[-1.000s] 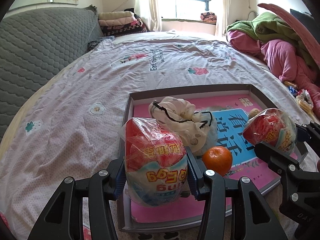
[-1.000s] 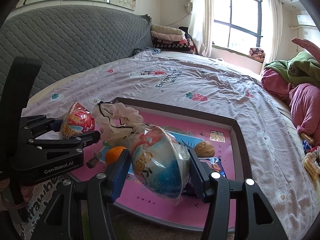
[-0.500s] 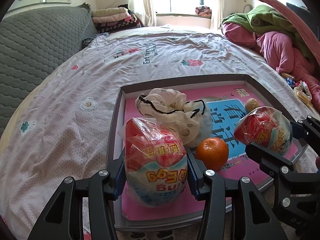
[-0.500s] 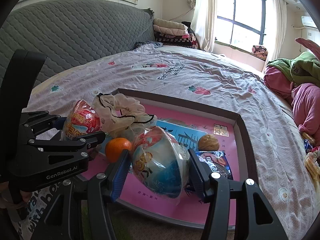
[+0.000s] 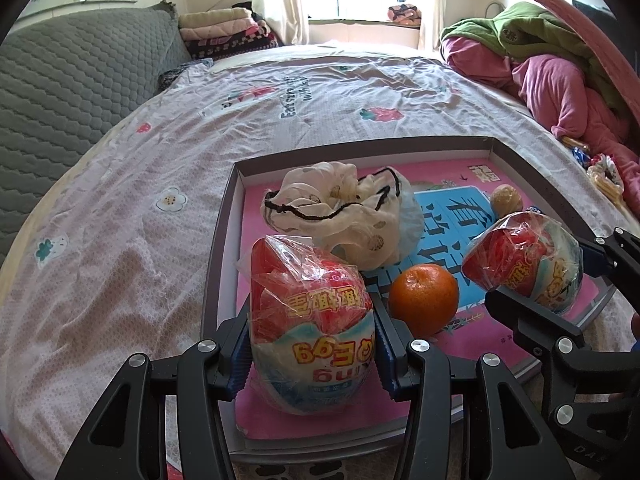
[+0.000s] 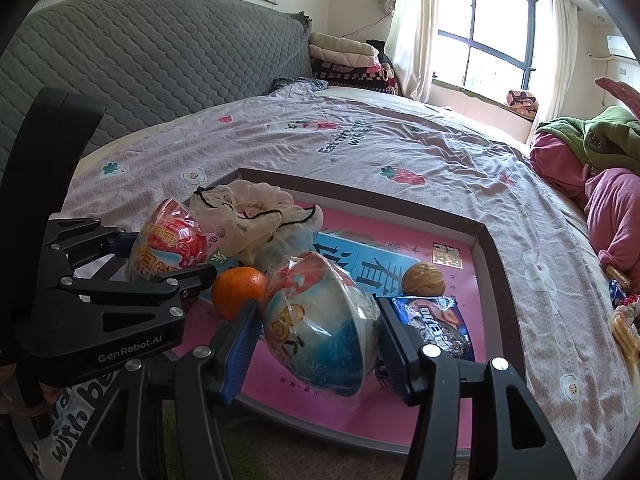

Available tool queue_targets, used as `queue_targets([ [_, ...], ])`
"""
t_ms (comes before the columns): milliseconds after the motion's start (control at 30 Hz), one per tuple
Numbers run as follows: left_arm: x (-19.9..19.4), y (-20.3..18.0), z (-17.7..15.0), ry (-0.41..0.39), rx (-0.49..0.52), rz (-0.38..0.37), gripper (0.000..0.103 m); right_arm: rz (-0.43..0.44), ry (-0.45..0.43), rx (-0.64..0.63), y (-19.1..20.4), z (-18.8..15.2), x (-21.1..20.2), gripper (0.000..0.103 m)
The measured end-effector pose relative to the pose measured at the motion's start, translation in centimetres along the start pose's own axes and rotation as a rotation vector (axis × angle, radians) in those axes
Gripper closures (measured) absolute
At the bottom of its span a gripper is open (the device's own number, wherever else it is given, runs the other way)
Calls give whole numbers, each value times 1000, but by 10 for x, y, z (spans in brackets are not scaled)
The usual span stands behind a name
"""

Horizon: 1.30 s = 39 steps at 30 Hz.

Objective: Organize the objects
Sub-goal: 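Lower the blue-white egg into the box with the right tool while the left tool lowers the red-white egg, then open the right tool to release the blue-white egg while the left tool releases the red-white egg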

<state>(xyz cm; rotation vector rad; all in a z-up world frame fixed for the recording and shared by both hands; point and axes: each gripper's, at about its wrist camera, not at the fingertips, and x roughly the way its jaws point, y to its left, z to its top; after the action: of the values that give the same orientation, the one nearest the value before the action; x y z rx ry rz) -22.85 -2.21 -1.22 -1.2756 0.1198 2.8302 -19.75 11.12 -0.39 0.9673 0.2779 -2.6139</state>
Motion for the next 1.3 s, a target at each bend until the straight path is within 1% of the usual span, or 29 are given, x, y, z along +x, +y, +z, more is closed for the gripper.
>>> queue_targets([
  [667,7,-4,-2,22,20,4,51,-26,42,5,-3,-5,13,46],
  [1067,8,-4,-3,28,26,8,51,7,61,30,-5,-6,14,46],
  [1300,7,-1,-4,47,5,-20,51,26,74,46,-6,-7,13,46],
])
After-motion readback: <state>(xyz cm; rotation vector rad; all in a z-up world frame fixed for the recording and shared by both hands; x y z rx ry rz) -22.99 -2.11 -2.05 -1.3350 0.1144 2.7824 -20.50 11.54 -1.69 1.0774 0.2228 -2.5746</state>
